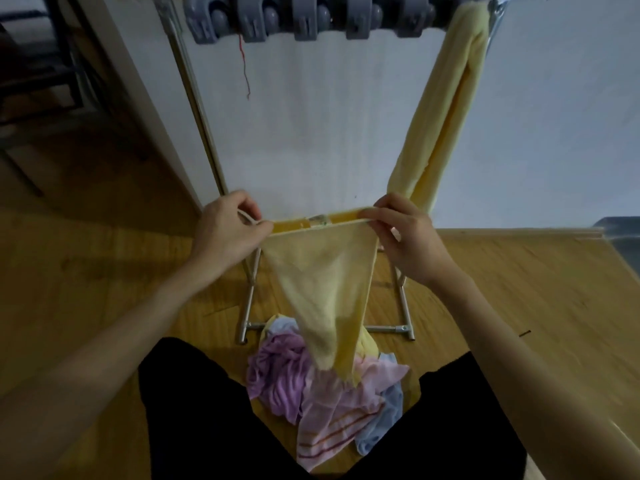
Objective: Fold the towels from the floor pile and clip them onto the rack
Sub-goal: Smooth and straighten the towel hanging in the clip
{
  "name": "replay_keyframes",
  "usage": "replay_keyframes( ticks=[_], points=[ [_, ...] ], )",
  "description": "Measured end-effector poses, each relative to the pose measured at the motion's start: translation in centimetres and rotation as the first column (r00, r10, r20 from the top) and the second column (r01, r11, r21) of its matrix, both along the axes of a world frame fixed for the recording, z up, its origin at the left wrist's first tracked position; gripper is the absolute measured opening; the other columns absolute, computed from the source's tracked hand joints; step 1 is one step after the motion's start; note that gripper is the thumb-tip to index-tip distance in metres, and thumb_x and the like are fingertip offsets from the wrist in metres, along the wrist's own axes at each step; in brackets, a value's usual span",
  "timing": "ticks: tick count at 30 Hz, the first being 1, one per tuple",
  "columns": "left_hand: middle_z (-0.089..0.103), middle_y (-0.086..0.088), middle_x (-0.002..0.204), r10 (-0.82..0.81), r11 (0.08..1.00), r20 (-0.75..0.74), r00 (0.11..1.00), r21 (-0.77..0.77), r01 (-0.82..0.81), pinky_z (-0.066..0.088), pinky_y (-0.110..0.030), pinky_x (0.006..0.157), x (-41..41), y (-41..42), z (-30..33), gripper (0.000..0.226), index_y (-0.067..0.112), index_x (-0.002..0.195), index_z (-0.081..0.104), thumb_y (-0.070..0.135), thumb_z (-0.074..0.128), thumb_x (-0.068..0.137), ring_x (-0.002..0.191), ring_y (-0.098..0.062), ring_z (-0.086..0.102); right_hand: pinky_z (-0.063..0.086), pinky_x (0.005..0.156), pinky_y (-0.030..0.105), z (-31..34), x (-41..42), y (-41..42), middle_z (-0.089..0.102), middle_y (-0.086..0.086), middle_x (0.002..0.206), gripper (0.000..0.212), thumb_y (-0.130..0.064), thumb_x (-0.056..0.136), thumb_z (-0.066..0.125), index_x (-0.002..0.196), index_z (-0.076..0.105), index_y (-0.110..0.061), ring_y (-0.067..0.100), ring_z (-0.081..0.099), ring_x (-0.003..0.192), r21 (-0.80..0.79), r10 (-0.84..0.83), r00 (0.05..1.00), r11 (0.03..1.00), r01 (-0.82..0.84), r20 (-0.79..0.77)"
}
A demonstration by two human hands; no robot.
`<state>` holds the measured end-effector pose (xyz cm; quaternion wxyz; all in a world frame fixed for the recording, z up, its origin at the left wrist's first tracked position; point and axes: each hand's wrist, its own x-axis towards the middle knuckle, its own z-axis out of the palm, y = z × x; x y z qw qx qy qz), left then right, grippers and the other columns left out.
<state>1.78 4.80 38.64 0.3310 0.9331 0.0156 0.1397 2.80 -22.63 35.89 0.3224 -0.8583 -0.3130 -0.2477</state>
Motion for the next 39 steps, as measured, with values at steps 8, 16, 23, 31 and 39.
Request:
replay_keyframes(
  ticks=[8,16,23,31,39],
  points=[
    [0.066,-0.001,0.081,-0.313,0.927,0.080,0.946,-0.192,0.323,0.057,-0.033,0.076,1.2,-2.4,7.7,0.015,0.011,0.081,0.064,-0.003,0.062,0.079,0.078,-0.012,0.064,0.041,0.068,0.011,3.7,1.7,0.1,0.055,0.003,0.092,0.016,0.001,0.094,0.050,0.103,0.063,-0.003,0.005,0.050,0.074,0.273,-0.171,0.977,0.953,0.132,0.126],
    [0.061,0.009,0.104,-0.634,0.773,-0.116,0.765,-0.089,0.628,0.051,-0.019,0.073,2.1,-3.4,9.5,0.039,0.029,0.115,0.061,0.000,0.054,0.090,0.088,-0.010,0.060,0.041,0.074,0.016,3.8,2.7,1.5,0.055,-0.003,0.096,0.019,-0.002,0.096,0.047,0.114,0.052,-0.006,-0.003,0.048,0.080,0.417,-0.260,0.966,0.878,0.236,0.000],
    [0.049,0.008,0.105,-0.741,0.616,-0.204,0.640,0.173,0.768,0.039,-0.012,0.076,1.0,-3.1,8.4,0.065,0.043,0.131,0.047,-0.006,0.043,0.089,0.096,-0.002,0.048,0.049,0.070,0.036,3.5,2.6,1.9,0.061,0.004,0.089,0.015,-0.002,0.091,0.051,0.100,0.062,-0.007,0.021,0.055,0.081,0.383,-0.207,0.978,0.902,0.199,-0.020],
    [0.046,0.003,0.115,-0.580,0.678,-0.434,0.689,0.211,0.704,0.028,-0.001,0.082,1.2,-3.4,7.9,0.054,0.020,0.138,0.047,0.006,0.036,0.087,0.106,-0.005,0.043,0.044,0.068,0.022,3.9,1.8,2.4,0.059,0.001,0.086,0.015,0.000,0.091,0.054,0.099,0.063,-0.008,0.018,0.053,0.078,0.358,-0.178,0.984,0.918,0.171,-0.015],
    [0.054,-0.023,0.116,-0.564,0.794,-0.420,0.711,-0.040,0.607,0.049,-0.041,0.086,0.8,-4.1,6.6,0.066,0.001,0.134,0.046,0.019,0.049,0.070,0.106,-0.034,0.055,0.047,0.062,0.026,2.3,0.0,3.3,0.059,0.002,0.084,0.015,-0.001,0.088,0.057,0.099,0.065,-0.005,0.017,0.052,0.071,0.323,-0.076,0.996,0.943,0.083,-0.036]
  ],
)
